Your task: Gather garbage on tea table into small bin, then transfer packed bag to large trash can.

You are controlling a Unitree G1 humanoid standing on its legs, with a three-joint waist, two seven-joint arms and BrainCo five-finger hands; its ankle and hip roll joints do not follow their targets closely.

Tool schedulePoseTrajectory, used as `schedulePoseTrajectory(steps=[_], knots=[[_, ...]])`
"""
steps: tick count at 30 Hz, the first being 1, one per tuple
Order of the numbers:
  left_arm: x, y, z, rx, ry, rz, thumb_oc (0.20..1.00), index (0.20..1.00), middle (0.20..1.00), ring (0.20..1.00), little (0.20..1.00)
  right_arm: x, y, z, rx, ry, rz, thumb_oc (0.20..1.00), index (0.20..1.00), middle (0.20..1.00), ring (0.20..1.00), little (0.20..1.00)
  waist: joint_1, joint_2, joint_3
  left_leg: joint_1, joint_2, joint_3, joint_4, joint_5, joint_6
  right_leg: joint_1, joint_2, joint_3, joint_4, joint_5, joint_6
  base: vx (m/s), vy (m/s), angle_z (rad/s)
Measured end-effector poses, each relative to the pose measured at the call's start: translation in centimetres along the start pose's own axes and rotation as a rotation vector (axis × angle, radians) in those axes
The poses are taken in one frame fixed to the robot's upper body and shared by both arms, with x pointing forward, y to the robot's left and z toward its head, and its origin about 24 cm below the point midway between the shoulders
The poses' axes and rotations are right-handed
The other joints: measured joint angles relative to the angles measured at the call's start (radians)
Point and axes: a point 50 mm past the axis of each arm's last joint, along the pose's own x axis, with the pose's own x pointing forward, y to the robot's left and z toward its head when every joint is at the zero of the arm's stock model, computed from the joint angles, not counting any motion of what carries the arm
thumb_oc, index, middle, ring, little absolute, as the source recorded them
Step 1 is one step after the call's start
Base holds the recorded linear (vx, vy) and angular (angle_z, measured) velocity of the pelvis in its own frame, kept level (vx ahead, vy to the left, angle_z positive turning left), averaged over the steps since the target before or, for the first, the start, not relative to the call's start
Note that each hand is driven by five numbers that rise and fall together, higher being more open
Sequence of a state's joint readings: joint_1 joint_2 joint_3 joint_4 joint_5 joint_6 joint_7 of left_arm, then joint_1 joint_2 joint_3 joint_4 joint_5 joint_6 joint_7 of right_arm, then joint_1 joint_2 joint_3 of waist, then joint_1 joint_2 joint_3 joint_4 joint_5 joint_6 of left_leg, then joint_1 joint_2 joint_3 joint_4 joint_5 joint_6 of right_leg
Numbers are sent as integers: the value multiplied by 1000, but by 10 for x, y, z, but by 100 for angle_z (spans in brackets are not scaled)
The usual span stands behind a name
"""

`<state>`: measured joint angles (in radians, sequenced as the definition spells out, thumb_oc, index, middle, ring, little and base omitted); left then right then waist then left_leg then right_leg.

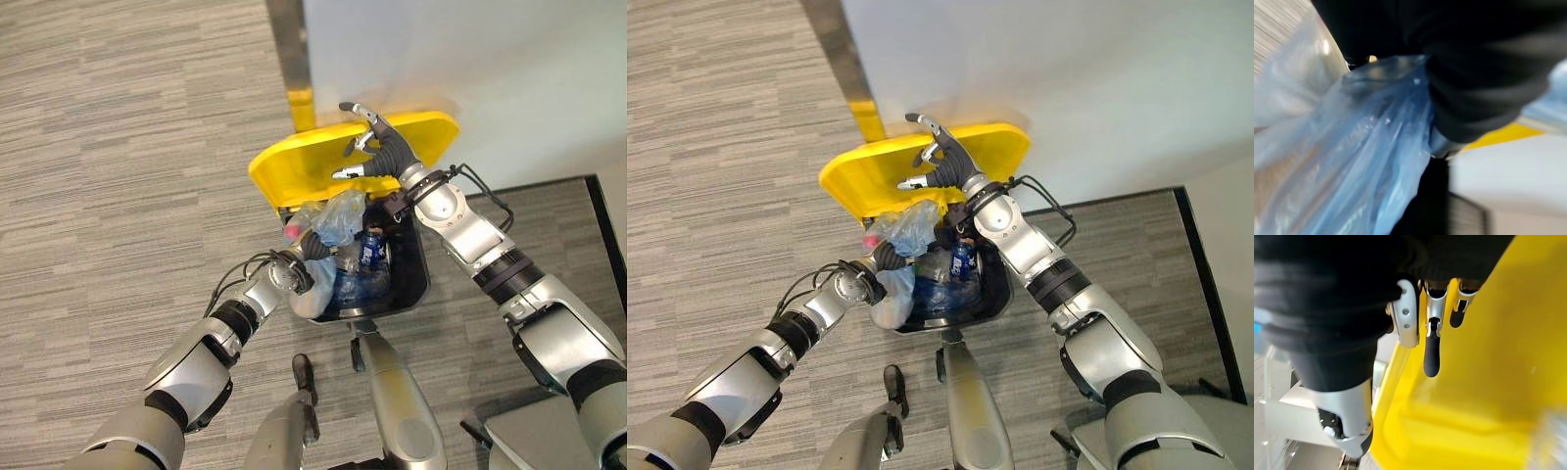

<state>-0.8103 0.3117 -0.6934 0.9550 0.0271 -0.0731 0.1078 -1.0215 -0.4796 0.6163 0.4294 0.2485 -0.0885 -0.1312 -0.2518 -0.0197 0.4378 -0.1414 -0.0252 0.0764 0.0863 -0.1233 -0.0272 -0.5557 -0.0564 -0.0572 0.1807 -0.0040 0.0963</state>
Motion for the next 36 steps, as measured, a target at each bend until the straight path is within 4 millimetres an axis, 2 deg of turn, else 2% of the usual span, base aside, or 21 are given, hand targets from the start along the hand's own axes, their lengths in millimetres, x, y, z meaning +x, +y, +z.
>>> schedulePoseTrajectory(steps=[1,2,5,8,11,13,15,17,19,22,25,26,29,31,32,33,34,35,36], knots=[[-2,-1,-7,28,30,1,1000,1000,1000,1000,1000,-1,-2,-1,-11,6,-4,1000,1000,1000,1000,1000,-5,1,4,0,-1,8,-4,-2,-2,-1,0,-1,-9,4,5,21,-1,-26],[-6,-5,-20,34,73,2,1000,1000,1000,1000,1000,-7,-6,-7,-32,19,-17,1000,1000,1000,1000,1000,-2,1,4,1,1,21,-7,-5,-5,0,0,-9,-26,15,9,38,1,-26],[-9,-10,-26,45,91,-9,1000,1000,1000,1000,1000,-11,-11,-11,-46,37,-24,1000,1000,1000,1000,1000,-1,1,4,12,0,33,-11,-7,-5,9,-1,-17,-32,21,6,31,25,-17],[-19,-18,-38,-3,110,-9,1000,1000,1000,1000,1000,-28,-6,-29,-1,84,-28,1000,1000,1000,1000,1000,16,2,3,78,4,49,-52,-7,-6,48,15,-4,-39,24,1,0,32,-21],[-20,-12,-34,-12,81,14,1000,1000,1000,1000,1000,-38,-8,-39,17,120,-42,1000,1000,1000,1000,1000,17,2,0,104,-1,49,-64,-3,1,74,9,-3,-46,35,-13,-16,20,1],[-23,-7,-27,-43,30,43,1000,1000,1000,1000,1000,-53,-10,-50,50,155,-71,1000,1000,1000,1000,1000,21,3,-4,112,0,43,-60,0,5,87,5,-12,-46,39,-22,-20,13,12],[-23,-2,-25,-40,14,50,1000,1000,1000,1000,1000,-56,-13,-53,49,166,-77,1000,1000,1000,1000,1000,21,4,-6,116,-7,41,-61,3,9,93,-4,-14,-46,41,-24,-50,22,6],[-28,-1,-25,-79,-8,58,1000,1000,1000,1000,1000,-71,-15,-62,65,197,-100,1000,1000,1000,1000,1000,39,4,-6,134,-4,39,-62,3,10,114,-5,-20,-45,45,-33,-39,9,7],[-37,0,-27,-162,-27,88,1000,1000,1000,1000,1000,-90,-14,-76,77,254,-114,1000,1000,1000,1000,1000,53,3,-12,157,-1,28,-62,3,9,138,-6,-32,-41,41,-66,-36,18,16],[-53,5,-50,-242,16,126,1000,1000,1000,1000,1000,-110,-15,-91,57,338,-107,1000,1000,1000,1000,1000,69,2,-45,173,-5,9,-59,3,9,165,-20,-53,-41,39,-67,-75,40,20],[-82,5,-85,-323,104,176,1000,1000,1000,1000,1000,-141,-11,-112,64,444,-113,1000,1000,1000,1000,1000,104,0,-70,213,-9,-5,-57,3,9,212,-26,-58,-50,38,-66,-72,34,14],[-106,-3,-117,-326,219,163,1000,1000,1000,1000,1000,-163,-1,-124,69,519,-82,1000,1000,1000,1000,1000,114,-7,-102,214,-20,-10,-50,2,15,224,-37,-66,-56,29,-39,-170,89,17],[-143,-7,-154,-459,359,248,1000,1000,1000,1000,1000,-201,-4,-134,59,608,-106,1000,1000,1000,1000,1000,133,-27,-116,221,-39,-15,-15,-7,34,261,-59,-73,-77,42,-16,-88,79,12],[-176,-11,-179,-509,470,297,1000,1000,1000,1000,1000,-231,-7,-142,48,692,-129,1000,1000,1000,1000,1000,135,-48,-132,246,-49,-13,-17,-5,39,296,-71,-72,-104,57,14,-74,39,2],[-194,-16,-192,-501,541,291,1000,1000,1000,1000,1000,-246,-6,-147,41,747,-128,1000,1000,1000,1000,1000,132,-61,-146,249,-58,-13,-13,-7,52,302,-81,-74,-104,55,40,-214,75,-5],[-203,-17,-199,-482,580,279,1000,1000,1000,1000,1000,-254,-4,-151,44,780,-121,1000,1000,1000,1000,1000,134,-76,-155,244,-69,-11,-2,-8,63,300,-95,-79,-104,61,61,-255,79,-7],[-212,-19,-205,-480,612,275,1000,1000,1000,1000,1000,-263,-1,-154,48,815,-112,1000,1000,1000,1000,1000,135,-89,-160,228,-81,0,20,4,91,302,-114,-85,-114,42,107,-271,69,0],[-215,-24,-208,-490,635,267,1000,1000,1000,1000,1000,-273,3,-159,49,856,-107,1000,1000,1000,1000,1000,138,-80,-169,204,-70,11,33,14,116,296,-119,-91,-107,29,149,-237,55,-9],[-216,-25,-209,-494,643,265,1000,1000,1000,1000,1000,-283,7,-163,61,898,-99,1000,1000,1000,1000,1000,152,-70,-176,190,-57,27,27,22,122,234,-111,-95,10,27,127,-193,37,-21]])
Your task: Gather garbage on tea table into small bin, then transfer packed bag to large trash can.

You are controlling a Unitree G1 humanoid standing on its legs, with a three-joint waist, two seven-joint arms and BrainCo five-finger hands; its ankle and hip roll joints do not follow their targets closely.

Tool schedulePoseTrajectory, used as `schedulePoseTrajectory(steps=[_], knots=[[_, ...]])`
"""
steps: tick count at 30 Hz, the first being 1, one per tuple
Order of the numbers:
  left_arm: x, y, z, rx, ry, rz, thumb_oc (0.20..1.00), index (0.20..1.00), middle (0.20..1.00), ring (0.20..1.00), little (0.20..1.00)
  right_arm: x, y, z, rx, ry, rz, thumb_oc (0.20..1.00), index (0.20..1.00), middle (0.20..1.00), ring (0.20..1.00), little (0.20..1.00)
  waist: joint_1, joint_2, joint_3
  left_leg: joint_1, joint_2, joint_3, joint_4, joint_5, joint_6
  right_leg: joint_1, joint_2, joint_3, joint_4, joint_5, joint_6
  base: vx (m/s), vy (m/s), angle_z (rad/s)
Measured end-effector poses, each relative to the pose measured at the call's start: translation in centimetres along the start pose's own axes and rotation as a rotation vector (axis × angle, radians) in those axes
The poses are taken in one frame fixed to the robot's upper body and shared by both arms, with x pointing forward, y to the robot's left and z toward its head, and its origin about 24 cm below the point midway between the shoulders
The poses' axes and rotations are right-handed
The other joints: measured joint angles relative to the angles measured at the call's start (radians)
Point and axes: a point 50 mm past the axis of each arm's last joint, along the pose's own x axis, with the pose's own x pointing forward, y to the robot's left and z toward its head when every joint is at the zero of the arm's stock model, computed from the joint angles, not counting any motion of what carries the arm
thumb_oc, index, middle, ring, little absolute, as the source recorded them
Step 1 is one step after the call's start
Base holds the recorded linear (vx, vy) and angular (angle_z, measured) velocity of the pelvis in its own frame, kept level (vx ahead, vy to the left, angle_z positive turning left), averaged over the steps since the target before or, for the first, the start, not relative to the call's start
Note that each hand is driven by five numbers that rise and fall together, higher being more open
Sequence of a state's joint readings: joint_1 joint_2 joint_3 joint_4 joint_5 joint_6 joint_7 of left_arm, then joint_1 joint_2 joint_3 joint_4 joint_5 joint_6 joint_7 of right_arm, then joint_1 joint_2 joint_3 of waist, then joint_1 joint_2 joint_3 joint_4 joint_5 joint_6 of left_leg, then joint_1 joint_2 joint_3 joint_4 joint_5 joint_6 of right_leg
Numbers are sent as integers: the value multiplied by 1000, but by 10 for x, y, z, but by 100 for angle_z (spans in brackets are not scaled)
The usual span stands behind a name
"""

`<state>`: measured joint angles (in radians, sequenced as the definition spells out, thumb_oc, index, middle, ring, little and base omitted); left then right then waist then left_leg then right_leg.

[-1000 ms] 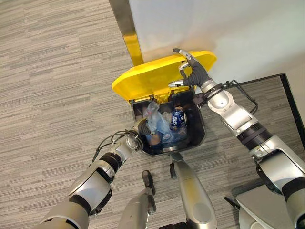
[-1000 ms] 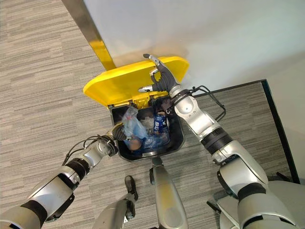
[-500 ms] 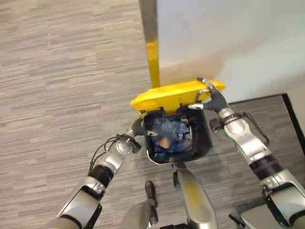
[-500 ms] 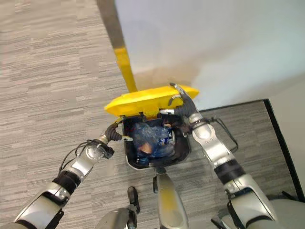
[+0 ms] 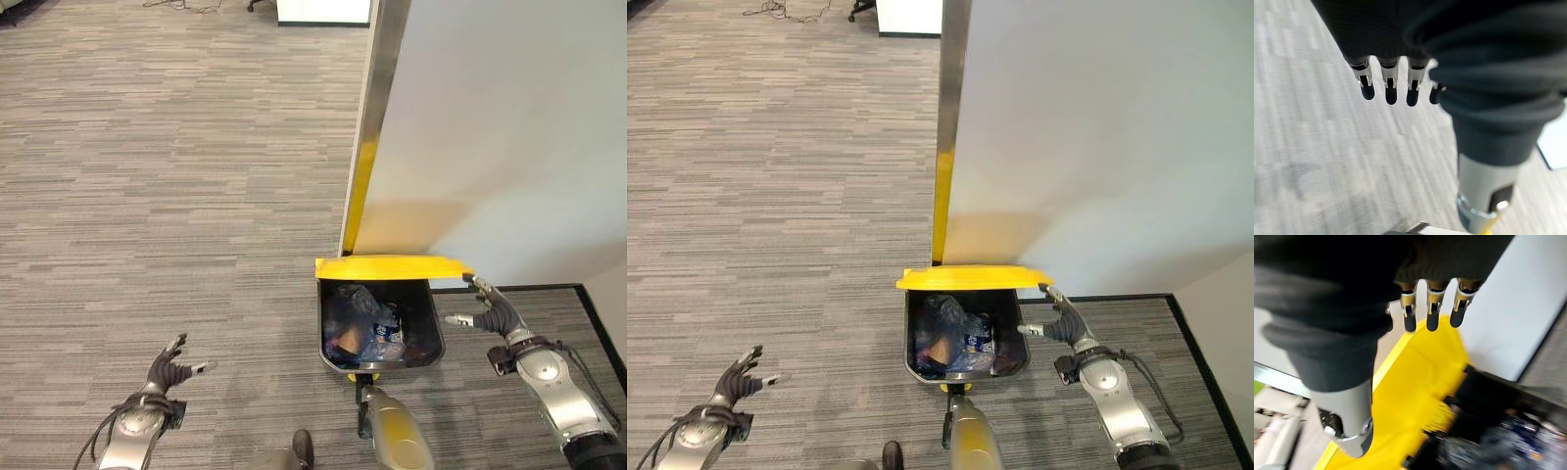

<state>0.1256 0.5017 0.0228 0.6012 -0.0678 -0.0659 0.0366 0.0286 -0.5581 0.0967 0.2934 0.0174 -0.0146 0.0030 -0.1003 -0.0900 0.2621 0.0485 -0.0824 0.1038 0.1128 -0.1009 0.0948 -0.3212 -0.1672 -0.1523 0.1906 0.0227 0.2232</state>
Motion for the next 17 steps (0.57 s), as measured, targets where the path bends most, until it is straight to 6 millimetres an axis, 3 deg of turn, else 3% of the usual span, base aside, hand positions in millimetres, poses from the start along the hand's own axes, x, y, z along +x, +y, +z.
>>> schedulePoseTrajectory(steps=[1,3,4,6,8,9,10,12,13,17], knots=[[0,0,0,0,-1,0,1000,1000,1000,1000,1000,-2,2,-7,2,30,7,1000,1000,1000,1000,1000,10,7,2,-16,16,14,4,8,4,-35,10,-8,95,-3,-19,-163,27,-31],[0,-1,-1,-3,6,0,1000,1000,1000,1000,1000,-10,8,-25,-4,94,25,1000,1000,1000,1000,1000,26,29,5,-40,41,16,0,32,13,-62,14,37,348,-59,-32,-82,-37,-15],[0,-1,-1,-3,11,-1,1000,1000,1000,1000,1000,-16,12,-36,3,135,32,1000,1000,1000,1000,1000,32,39,-1,-51,53,14,0,41,10,-27,19,59,407,-92,-33,-39,-90,-10],[-1,1,-4,-9,20,7,1000,1000,1000,1000,1000,-19,17,-47,18,183,40,1000,1000,1000,1000,1000,40,43,-6,-58,64,15,-9,55,2,45,22,74,411,-126,-28,7,-108,-13],[-2,0,-5,-19,22,13,1000,1000,1000,1000,1000,-20,26,-53,50,212,46,1000,1000,1000,1000,1000,52,29,-33,-66,60,18,-69,90,-20,176,47,78,178,-126,-26,-11,-94,-26],[-2,0,-4,-16,22,10,1000,1000,1000,1000,1000,-20,31,-52,68,209,51,1000,1000,1000,1000,1000,50,8,-45,-80,50,19,-77,103,-31,245,54,85,25,-108,-53,12,-177,-20],[-1,-5,-5,-30,24,3,1000,1000,1000,1000,1000,-17,33,-50,67,204,57,1000,1000,1000,1000,1000,50,13,-46,-88,60,24,-95,119,-58,259,66,82,-51,-71,-101,46,-167,-8],[-2,-11,-8,-52,36,-5,1000,1000,1000,1000,1000,-21,36,-57,70,230,65,1000,1000,1000,1000,1000,46,22,-71,-82,82,30,-140,147,-93,276,93,81,-125,-44,-107,45,-134,-17],[-6,-14,-14,-82,54,-10,1000,1000,1000,1000,1000,-26,37,-64,71,258,65,1000,1000,1000,1000,1000,52,24,-103,-83,96,41,-168,163,-116,286,111,89,-185,-7,-129,31,-100,-27],[-14,-17,-28,-87,96,-23,1000,1000,1000,1000,1000,-31,27,-69,75,278,23,1000,1000,1000,1000,1000,47,41,-123,-82,117,46,-193,193,-118,320,141,93,-276,53,-154,0,-46,-14]])
